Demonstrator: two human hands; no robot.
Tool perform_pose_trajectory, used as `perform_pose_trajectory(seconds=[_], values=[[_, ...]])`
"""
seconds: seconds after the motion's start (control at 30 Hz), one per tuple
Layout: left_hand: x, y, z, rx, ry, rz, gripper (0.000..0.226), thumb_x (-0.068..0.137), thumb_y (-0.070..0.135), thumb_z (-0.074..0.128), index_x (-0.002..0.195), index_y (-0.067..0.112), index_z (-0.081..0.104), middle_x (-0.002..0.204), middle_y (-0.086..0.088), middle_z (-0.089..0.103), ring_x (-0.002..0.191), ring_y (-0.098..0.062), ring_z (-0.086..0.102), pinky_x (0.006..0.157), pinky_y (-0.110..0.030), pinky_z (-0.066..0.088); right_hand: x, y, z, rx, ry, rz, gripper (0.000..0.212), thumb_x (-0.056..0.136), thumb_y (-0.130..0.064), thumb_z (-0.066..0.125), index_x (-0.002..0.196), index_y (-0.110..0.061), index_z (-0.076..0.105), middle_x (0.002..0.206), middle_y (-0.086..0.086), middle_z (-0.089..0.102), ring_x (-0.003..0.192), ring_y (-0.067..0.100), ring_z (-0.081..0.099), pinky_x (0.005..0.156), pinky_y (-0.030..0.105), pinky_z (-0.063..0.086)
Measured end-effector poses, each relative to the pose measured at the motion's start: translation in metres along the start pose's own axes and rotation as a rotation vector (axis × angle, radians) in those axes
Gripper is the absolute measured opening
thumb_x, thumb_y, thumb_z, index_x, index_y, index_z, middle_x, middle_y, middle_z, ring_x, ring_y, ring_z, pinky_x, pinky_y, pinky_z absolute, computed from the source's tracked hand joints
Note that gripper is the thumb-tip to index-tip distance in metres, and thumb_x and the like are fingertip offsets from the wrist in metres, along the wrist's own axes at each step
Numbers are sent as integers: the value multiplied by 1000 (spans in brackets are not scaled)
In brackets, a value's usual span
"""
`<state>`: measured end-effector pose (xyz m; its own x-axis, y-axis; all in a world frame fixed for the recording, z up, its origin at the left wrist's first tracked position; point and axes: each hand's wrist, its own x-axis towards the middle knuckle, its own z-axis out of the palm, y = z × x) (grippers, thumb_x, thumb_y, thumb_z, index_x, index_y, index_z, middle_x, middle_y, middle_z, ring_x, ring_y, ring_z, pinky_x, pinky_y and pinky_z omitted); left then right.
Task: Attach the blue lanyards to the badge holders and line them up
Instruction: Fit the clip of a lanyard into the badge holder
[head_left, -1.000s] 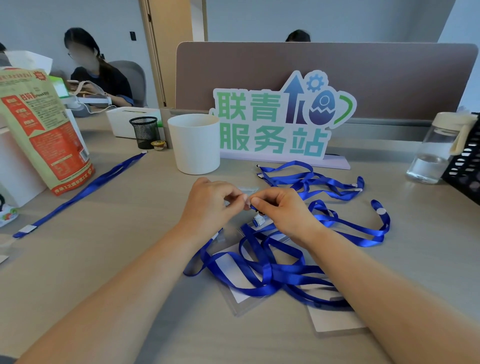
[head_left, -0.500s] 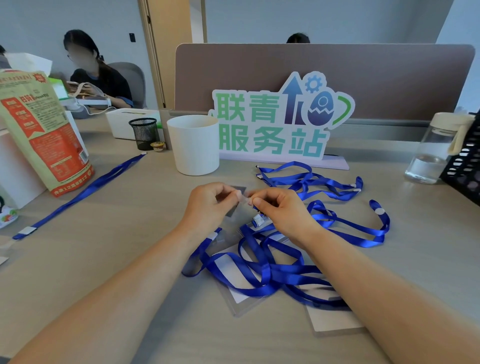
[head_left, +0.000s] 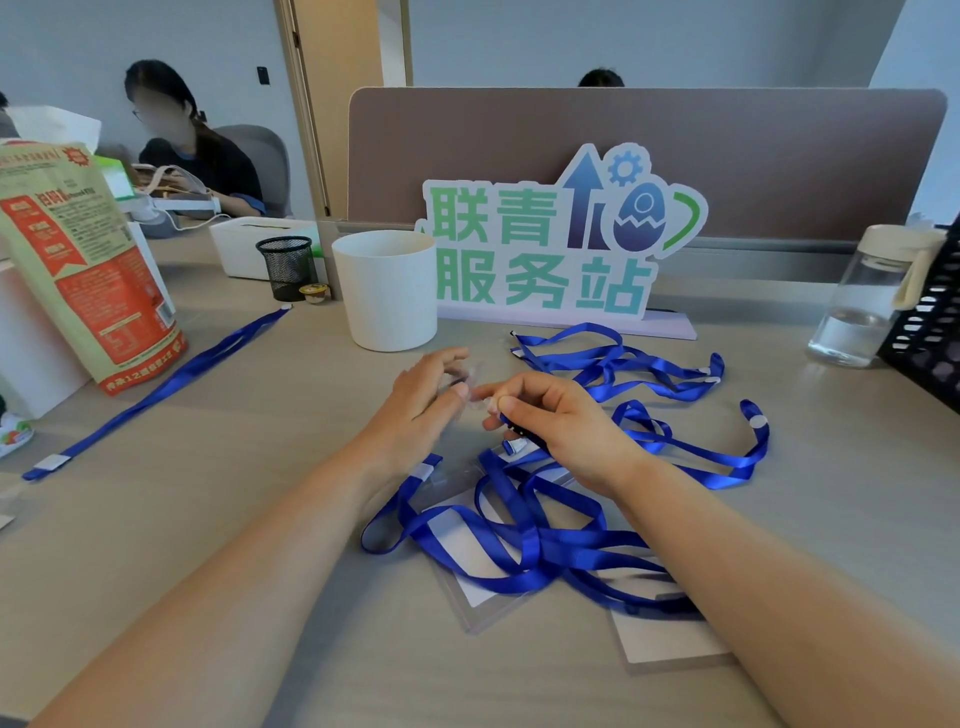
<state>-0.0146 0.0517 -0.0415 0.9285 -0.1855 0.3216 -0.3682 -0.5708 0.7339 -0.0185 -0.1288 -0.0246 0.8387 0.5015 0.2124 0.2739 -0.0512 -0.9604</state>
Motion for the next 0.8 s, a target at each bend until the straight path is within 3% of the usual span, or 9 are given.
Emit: perform_pose_trajectory(seconds=[0.1,0.13,0.3,0.4,0.53,0.67,0.8], values=[[-1,5,-1,22,60,24,32,81,41,34,110,28,44,104,14,36,103,7,41,91,-18,32,0,-3,2,-3,-19,0,24,94,-4,46,76,-14,58,100,-6,66,75,4,61,80,25,49],[-1,6,-2,33,79,34,30,79,43,35,103,27,45,99,16,36,96,8,42,85,-15,32,0,-4,2,1,-20,-1,23,94,-4,47,76,-13,59,100,-5,66,74,5,59,82,27,48],[-1,6,-7,73,196,98,12,75,44,34,75,33,40,83,12,42,77,3,45,70,-13,33,0,-6,2,-74,29,11,20,93,-9,50,79,-16,62,92,1,66,72,7,56,80,29,48],[-1,4,-11,64,307,103,26,77,48,32,71,25,42,75,8,43,71,-1,44,66,-15,33,1,-7,-1,-227,85,-15,20,92,-13,54,78,-22,65,80,-6,65,76,7,57,82,23,48],[-1,5,-14,-8,539,-48,41,98,31,35,59,21,40,61,5,41,60,-7,41,61,-30,30,3,-10,-8,-366,176,-33,20,89,-17,59,76,-31,65,73,-15,64,61,8,47,60,10,43],[-1,8,-16,51,585,-100,44,100,28,32,60,22,49,62,2,52,62,-12,48,61,-28,36,7,-13,-17,-281,285,-1,18,93,-18,54,79,-29,60,75,-5,65,63,10,56,62,21,48],[-3,19,-14,1,433,-72,21,95,29,45,81,26,61,61,7,59,61,-12,55,60,-26,40,10,-23,-25,29,355,-14,14,96,-17,46,84,-19,51,70,-4,64,54,6,63,55,18,50]])
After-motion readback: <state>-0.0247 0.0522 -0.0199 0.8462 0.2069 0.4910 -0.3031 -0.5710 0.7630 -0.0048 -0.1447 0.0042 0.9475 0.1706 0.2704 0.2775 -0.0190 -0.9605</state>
